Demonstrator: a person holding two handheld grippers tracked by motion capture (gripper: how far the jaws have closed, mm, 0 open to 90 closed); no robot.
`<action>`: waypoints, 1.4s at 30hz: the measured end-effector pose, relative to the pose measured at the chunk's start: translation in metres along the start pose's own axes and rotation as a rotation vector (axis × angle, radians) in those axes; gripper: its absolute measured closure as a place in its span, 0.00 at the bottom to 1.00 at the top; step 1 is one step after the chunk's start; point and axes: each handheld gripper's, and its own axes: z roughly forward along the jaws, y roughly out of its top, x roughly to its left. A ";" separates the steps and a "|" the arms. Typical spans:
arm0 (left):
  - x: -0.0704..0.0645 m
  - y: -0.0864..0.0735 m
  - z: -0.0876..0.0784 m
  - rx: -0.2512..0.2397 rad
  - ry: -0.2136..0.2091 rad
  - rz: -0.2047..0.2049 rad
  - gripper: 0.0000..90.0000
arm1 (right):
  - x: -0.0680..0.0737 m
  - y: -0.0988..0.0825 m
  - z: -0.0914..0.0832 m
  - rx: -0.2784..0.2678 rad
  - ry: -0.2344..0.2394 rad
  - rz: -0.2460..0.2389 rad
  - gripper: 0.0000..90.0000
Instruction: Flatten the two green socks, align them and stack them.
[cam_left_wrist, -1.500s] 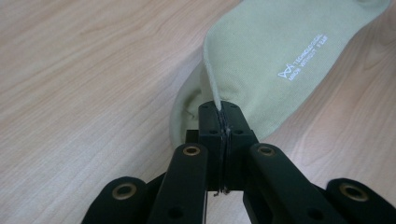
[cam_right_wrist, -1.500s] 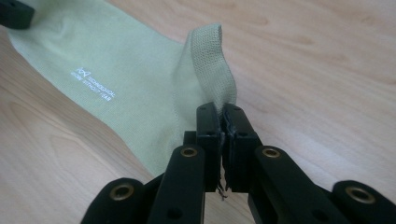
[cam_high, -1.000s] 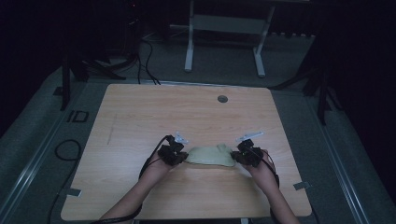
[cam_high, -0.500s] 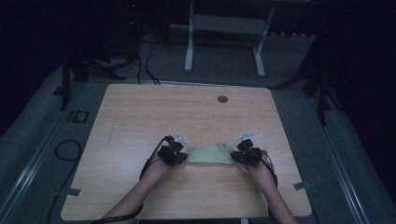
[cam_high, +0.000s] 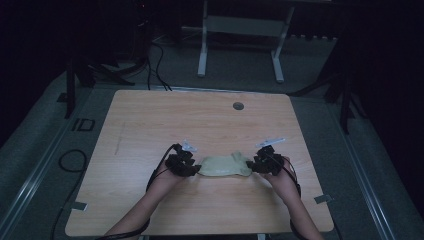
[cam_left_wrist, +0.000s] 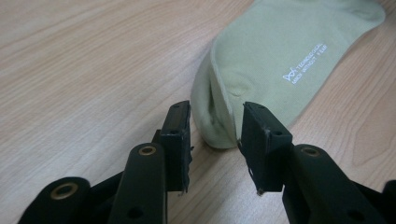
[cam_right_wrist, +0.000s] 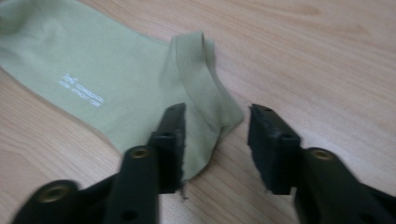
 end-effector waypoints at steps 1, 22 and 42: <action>0.000 0.000 -0.002 -0.005 -0.006 -0.003 0.66 | 0.000 0.001 -0.002 -0.007 0.001 -0.002 0.59; -0.010 -0.008 -0.020 -0.120 0.005 -0.004 0.14 | 0.020 0.004 -0.013 -0.028 0.105 -0.177 0.15; 0.004 -0.046 -0.035 -0.092 0.051 -0.030 0.03 | -0.012 -0.033 -0.029 -0.058 0.027 -0.123 0.15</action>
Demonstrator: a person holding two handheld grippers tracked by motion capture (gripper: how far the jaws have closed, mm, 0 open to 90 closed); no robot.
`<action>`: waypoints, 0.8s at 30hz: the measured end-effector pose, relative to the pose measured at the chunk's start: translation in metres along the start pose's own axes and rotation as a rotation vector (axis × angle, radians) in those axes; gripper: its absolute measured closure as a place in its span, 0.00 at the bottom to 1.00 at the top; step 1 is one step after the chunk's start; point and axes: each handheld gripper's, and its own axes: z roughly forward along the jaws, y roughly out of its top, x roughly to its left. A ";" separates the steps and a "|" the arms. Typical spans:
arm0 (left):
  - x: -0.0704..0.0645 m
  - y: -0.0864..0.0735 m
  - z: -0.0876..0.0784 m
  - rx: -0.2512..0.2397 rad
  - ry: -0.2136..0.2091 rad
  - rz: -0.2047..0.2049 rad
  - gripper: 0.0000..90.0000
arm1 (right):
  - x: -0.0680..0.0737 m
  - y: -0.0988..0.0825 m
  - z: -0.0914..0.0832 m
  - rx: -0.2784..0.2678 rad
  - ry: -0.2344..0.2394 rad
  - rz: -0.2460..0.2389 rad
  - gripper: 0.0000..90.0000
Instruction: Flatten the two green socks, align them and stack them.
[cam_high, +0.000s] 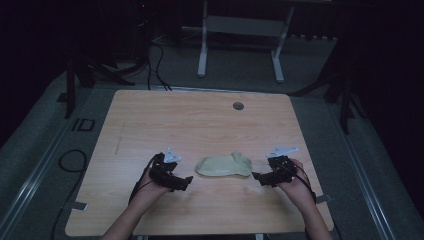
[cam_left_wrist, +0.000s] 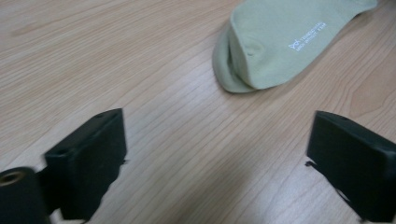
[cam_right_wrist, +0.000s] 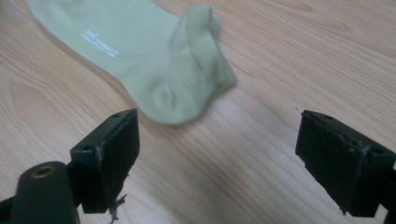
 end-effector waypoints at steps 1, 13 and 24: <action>0.001 -0.003 -0.003 -0.004 0.010 -0.004 0.03 | -0.002 -0.003 -0.002 -0.001 -0.002 0.008 0.15; 0.008 -0.027 -0.014 0.025 0.038 0.014 0.03 | -0.014 -0.029 -0.013 -0.018 -0.026 0.049 0.15; 0.020 -0.051 -0.031 0.002 0.056 -0.035 0.03 | -0.020 -0.049 -0.021 -0.026 -0.054 0.083 0.15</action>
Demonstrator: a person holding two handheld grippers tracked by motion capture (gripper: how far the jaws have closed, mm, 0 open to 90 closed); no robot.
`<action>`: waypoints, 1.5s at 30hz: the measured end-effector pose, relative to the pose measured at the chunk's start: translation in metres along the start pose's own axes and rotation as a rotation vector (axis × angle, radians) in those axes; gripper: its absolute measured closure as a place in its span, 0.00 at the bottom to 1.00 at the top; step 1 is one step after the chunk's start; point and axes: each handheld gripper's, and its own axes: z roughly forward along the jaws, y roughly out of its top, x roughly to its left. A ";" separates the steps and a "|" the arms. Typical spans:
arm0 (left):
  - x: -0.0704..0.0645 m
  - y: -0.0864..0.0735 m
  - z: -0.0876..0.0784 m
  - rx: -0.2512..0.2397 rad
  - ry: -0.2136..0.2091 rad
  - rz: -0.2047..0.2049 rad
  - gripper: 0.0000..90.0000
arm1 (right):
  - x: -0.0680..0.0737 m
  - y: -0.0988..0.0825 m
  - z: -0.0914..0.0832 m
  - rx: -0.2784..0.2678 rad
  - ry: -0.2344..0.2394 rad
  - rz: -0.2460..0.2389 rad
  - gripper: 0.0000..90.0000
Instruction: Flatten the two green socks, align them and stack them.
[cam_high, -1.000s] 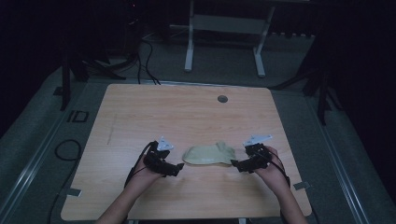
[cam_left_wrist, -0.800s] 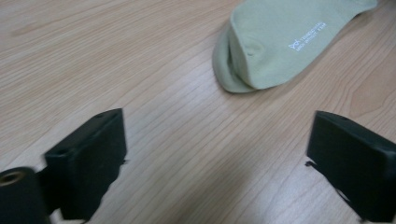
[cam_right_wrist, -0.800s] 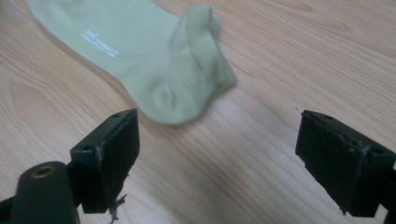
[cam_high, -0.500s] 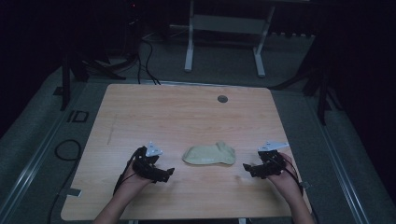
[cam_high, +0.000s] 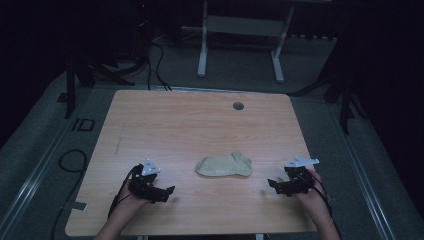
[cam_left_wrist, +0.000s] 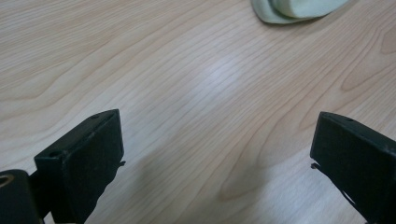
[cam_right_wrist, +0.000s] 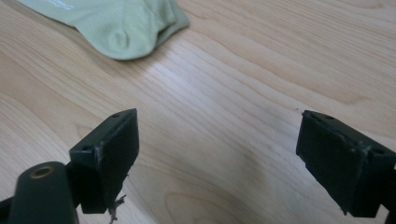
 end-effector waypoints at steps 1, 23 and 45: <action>0.004 -0.004 -0.004 -0.006 0.011 -0.014 0.03 | -0.001 -0.002 -0.001 -0.001 -0.002 0.005 0.15; 0.032 -0.059 -0.042 -0.073 0.131 -0.128 0.04 | -0.016 -0.041 -0.015 -0.060 -0.073 0.114 0.14; 0.053 -0.092 -0.069 -0.176 0.364 -0.231 0.04 | -0.023 -0.063 -0.017 -0.144 -0.318 0.199 0.12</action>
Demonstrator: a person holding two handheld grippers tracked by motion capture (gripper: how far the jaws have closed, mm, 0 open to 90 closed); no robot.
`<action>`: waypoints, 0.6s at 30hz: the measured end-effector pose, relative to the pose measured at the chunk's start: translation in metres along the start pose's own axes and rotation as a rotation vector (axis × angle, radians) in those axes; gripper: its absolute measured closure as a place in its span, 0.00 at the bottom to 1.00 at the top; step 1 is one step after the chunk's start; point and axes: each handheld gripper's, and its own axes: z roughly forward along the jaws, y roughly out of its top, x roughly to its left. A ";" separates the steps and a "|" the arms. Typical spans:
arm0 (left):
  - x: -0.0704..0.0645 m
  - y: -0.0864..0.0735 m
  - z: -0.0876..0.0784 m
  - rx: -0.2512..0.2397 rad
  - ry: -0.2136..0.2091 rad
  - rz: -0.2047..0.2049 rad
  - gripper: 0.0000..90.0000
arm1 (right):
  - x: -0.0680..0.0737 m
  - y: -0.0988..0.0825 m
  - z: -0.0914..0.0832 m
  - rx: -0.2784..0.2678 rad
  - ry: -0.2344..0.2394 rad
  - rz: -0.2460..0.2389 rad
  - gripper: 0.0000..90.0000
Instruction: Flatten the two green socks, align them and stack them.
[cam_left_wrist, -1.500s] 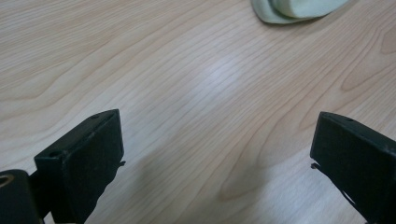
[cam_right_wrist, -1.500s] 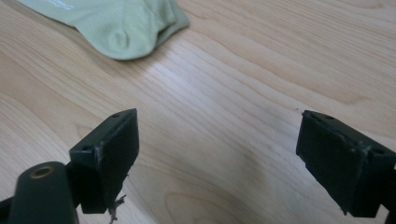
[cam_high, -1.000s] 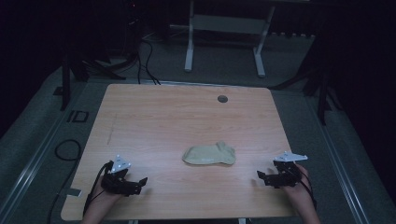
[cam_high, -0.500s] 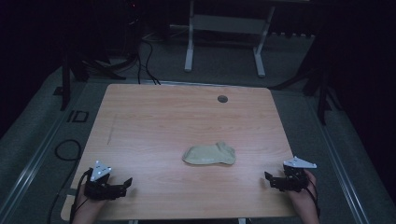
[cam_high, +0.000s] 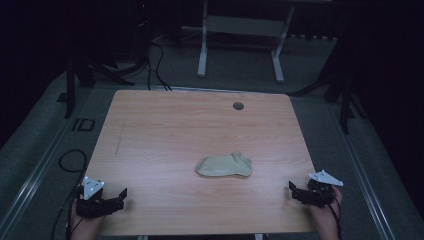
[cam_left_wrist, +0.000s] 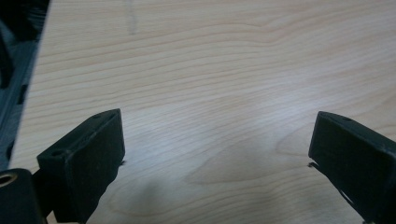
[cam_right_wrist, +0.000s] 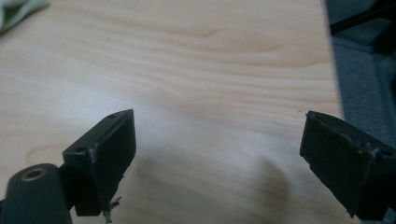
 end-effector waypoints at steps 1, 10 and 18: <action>0.000 -0.001 0.000 -0.006 0.004 -0.005 0.04 | -0.002 0.000 -0.001 -0.014 -0.013 0.007 0.12; 0.007 -0.003 -0.007 -0.091 0.073 -0.061 0.04 | -0.003 0.000 -0.001 -0.047 -0.081 0.007 0.12; 0.009 -0.005 -0.011 -0.140 0.104 -0.088 0.04 | -0.007 -0.001 -0.002 -0.061 -0.075 0.023 0.12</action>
